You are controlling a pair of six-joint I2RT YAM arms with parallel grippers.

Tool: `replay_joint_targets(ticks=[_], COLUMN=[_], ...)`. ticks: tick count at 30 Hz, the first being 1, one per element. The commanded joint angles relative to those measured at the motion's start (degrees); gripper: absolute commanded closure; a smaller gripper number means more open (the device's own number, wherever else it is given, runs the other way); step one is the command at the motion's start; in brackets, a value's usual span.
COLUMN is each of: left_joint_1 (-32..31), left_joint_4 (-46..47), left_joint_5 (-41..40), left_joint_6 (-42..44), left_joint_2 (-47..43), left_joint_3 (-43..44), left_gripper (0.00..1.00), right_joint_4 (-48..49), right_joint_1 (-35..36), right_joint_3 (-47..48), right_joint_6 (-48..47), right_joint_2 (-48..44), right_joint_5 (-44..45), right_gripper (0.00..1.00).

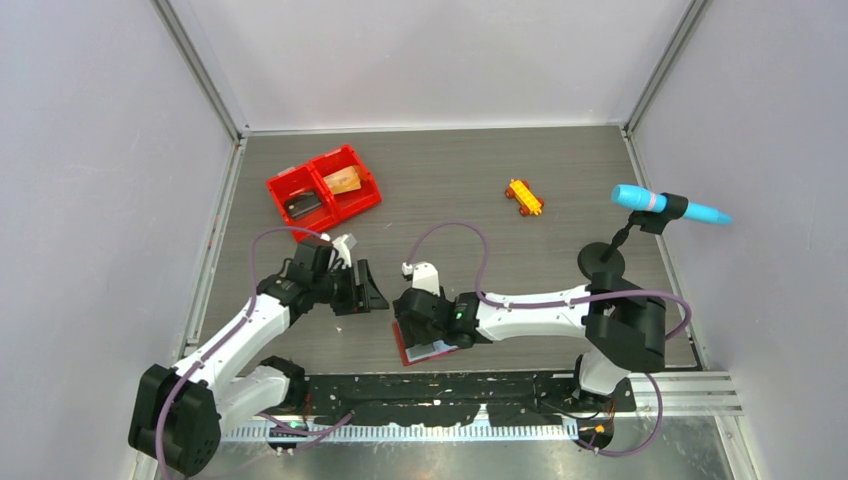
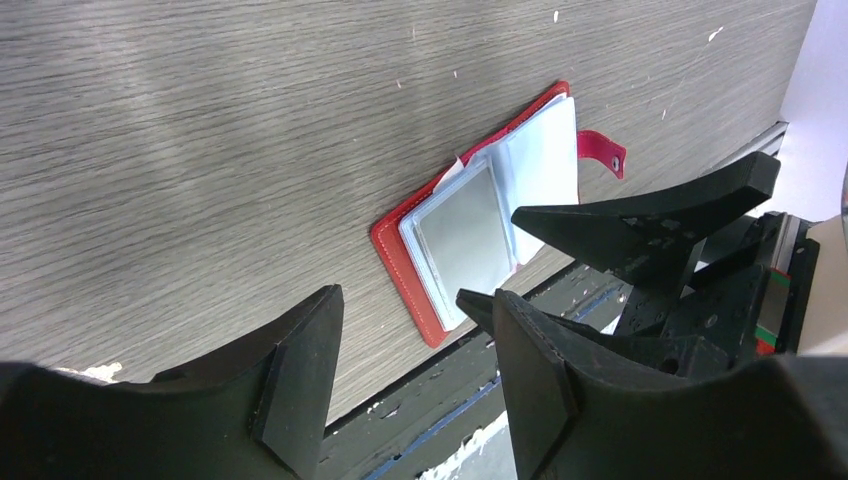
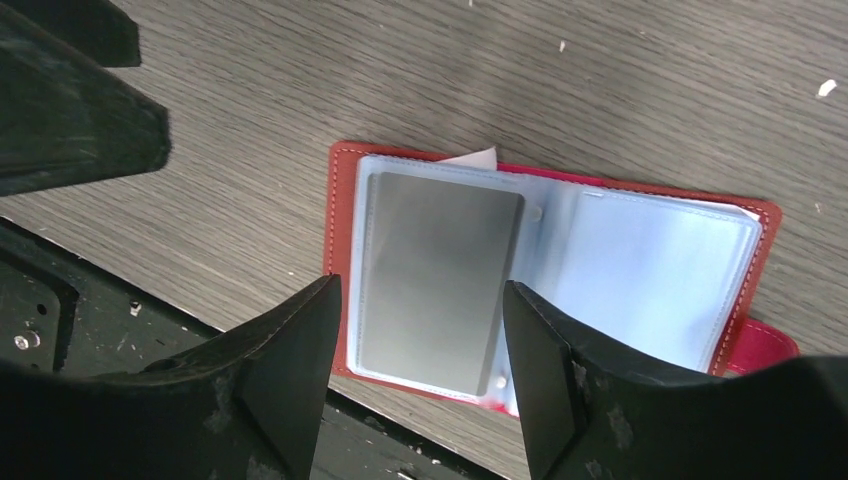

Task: Take the credit cards out of the card holder
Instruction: Remove the credit card from the card holder.

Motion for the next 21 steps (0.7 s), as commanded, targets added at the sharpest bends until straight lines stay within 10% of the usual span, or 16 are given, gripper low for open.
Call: replay_joint_targets(ticks=[1,21], left_joint_1=[-0.17,-0.17], left_joint_4=[0.26,-0.06], left_joint_5=[-0.97,-1.58], left_joint_6=[-0.12,-0.07], left_joint_2=[-1.09,-1.43], left_joint_3=[-0.15,-0.54], left_gripper=[0.41,0.40], right_joint_4=[-2.09,-6.29], right_joint_1=[0.98,1.95], right_joint_3=[3.83,6.44], right_joint_6=[-0.24,-0.16], right_joint_2=[1.39,7.23], right_joint_5=[2.32,4.41], right_gripper=[0.32,0.34])
